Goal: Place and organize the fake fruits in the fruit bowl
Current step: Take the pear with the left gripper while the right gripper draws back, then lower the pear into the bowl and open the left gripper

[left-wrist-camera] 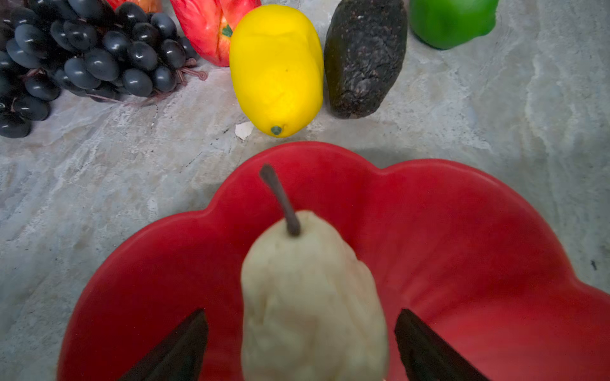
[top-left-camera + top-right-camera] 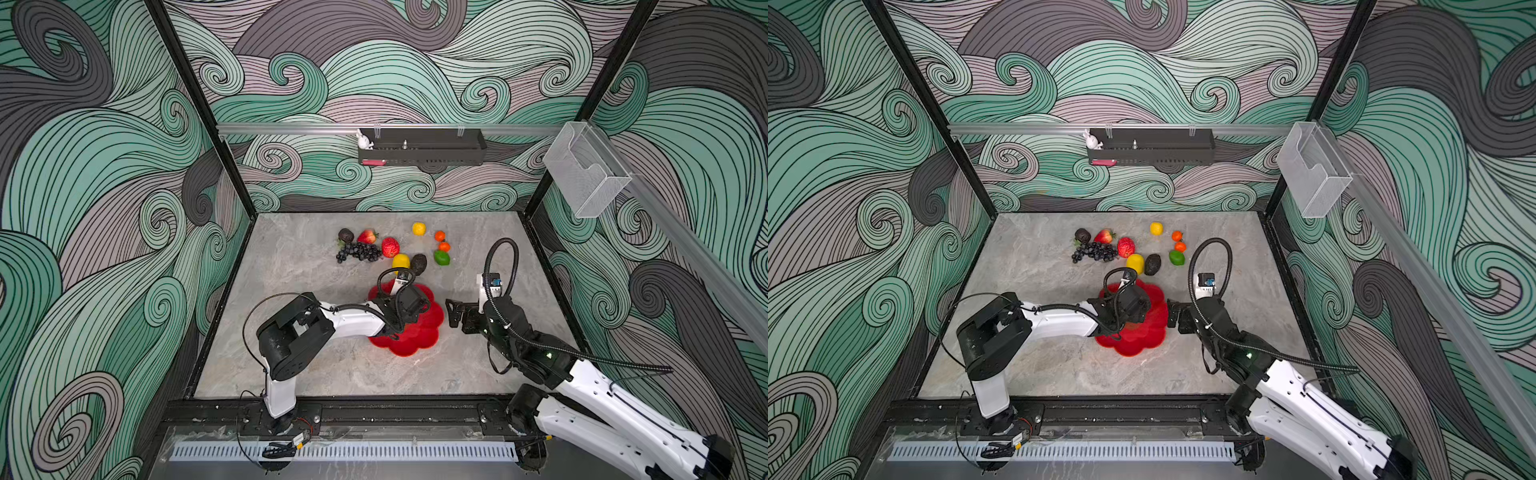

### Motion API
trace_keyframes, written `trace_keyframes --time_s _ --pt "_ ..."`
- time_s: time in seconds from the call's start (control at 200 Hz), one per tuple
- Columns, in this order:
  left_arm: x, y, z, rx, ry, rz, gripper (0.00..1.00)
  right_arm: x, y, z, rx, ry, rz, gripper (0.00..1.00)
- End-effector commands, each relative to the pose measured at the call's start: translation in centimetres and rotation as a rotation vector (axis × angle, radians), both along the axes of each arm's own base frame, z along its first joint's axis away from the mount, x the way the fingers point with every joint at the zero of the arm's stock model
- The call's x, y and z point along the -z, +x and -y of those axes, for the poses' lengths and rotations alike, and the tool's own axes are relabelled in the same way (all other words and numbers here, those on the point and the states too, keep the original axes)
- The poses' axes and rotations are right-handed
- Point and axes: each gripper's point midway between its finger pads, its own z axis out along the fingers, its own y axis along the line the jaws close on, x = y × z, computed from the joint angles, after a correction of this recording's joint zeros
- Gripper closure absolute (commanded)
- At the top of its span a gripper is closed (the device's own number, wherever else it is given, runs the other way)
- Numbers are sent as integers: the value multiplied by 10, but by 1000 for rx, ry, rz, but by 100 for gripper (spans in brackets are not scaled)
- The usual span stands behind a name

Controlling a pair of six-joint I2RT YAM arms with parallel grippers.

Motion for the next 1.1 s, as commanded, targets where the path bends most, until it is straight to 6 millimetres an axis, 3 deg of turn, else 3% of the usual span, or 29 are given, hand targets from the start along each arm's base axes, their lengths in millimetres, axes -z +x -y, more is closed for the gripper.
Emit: trace_keyframes --time_s 0.0,0.405,0.55,0.665,0.846,0.991,1.096 --pt "-19 -1 4 1 -35 11 4 -5 0 -6 -7 60 3 0" --pt "-31 -10 4 37 -100 14 1 -9 1 -2 2 46 7 0" --pt "-44 -15 8 72 -140 8 4 -10 3 -2 5 38 3 0" --pt "-51 -27 12 114 -135 -71 6 3 9 1 6 -30 -82 0" --pt "-82 -46 -17 109 -205 -33 6 9 23 14 13 -90 -156 0" --pt "-114 -57 -56 106 -150 46 6 34 40 1 -69 -119 -292 0" --pt "-133 -61 -95 61 -132 127 5 37 54 -13 -110 -117 -343 0"
